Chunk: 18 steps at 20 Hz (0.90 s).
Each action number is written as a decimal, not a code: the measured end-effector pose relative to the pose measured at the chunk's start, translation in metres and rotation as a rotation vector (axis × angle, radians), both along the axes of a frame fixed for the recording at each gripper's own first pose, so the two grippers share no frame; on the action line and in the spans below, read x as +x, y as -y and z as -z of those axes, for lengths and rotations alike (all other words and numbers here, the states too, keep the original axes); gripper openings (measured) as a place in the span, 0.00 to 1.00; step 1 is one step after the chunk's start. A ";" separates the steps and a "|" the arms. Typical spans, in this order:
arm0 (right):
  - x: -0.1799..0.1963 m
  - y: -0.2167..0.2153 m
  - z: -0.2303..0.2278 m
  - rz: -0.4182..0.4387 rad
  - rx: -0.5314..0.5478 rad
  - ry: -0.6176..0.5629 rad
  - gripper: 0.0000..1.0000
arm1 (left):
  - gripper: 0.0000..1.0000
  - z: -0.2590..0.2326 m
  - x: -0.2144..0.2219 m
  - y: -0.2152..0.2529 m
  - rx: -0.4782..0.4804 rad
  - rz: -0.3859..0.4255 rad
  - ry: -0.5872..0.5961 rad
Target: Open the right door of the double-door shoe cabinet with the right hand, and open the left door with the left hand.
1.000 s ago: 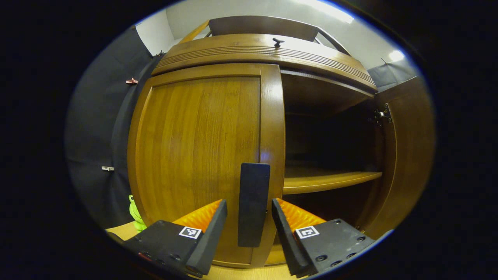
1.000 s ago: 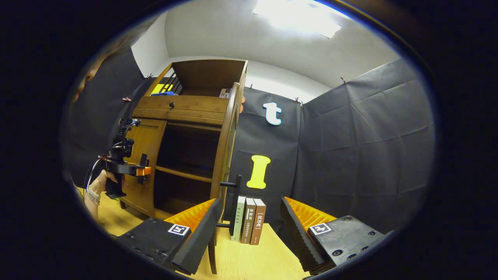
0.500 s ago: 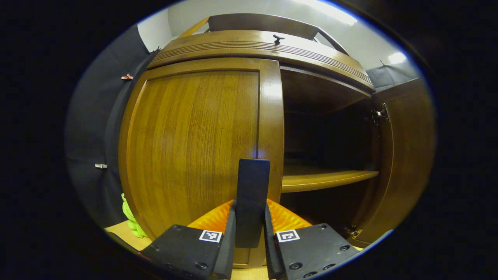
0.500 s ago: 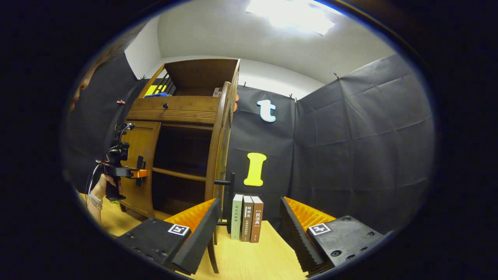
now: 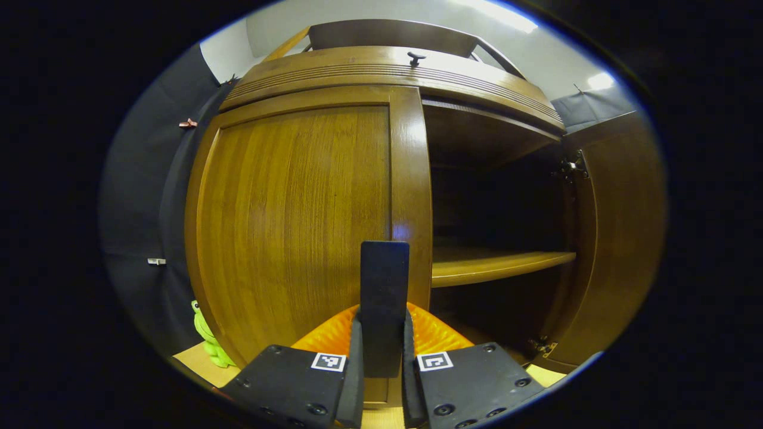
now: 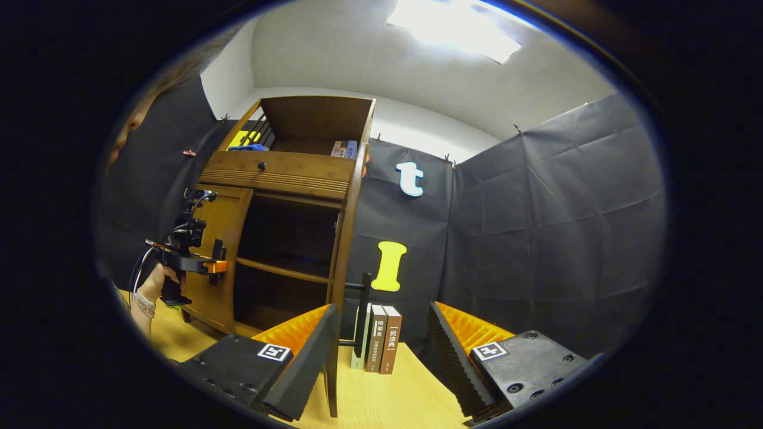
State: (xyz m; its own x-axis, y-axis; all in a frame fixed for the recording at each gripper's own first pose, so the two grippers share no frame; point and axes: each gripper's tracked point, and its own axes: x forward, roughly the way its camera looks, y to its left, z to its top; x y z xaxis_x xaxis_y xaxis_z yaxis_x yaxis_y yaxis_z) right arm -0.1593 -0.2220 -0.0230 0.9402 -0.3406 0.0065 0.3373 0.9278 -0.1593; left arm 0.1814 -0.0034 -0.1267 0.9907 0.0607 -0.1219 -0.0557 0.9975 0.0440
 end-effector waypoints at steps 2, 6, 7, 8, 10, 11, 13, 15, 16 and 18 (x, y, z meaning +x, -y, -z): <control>0.003 -0.012 -0.003 -0.027 0.014 0.008 0.95 | 0.29 -0.003 -0.015 0.001 -0.023 0.035 -0.008; 0.011 -0.029 -0.003 -0.074 0.025 0.004 0.95 | 0.30 -0.007 -0.038 -0.001 -0.028 0.080 -0.011; 0.013 -0.032 -0.002 -0.078 0.022 -0.002 0.95 | 0.30 -0.008 -0.045 -0.002 -0.027 0.087 -0.012; 0.016 -0.034 -0.001 -0.078 0.020 -0.008 0.95 | 0.29 -0.010 -0.053 -0.002 -0.028 0.094 -0.011; 0.019 -0.037 0.005 -0.081 0.024 -0.023 0.95 | 0.30 -0.011 -0.068 -0.006 -0.032 0.112 -0.016; 0.020 -0.041 0.007 -0.084 0.032 -0.030 0.95 | 0.30 -0.013 -0.074 -0.008 -0.033 0.122 -0.013; 0.024 -0.048 0.007 -0.096 0.048 -0.034 0.95 | 0.30 -0.014 -0.088 -0.011 -0.044 0.139 -0.018; 0.030 -0.054 0.007 -0.106 0.055 -0.035 0.95 | 0.30 -0.016 -0.100 -0.015 -0.048 0.153 -0.028; 0.032 -0.057 0.006 -0.111 0.053 -0.036 0.95 | 0.30 -0.017 -0.105 -0.017 -0.048 0.160 -0.031; 0.034 -0.065 0.006 -0.121 0.052 -0.038 0.95 | 0.30 -0.019 -0.115 -0.022 -0.049 0.170 -0.039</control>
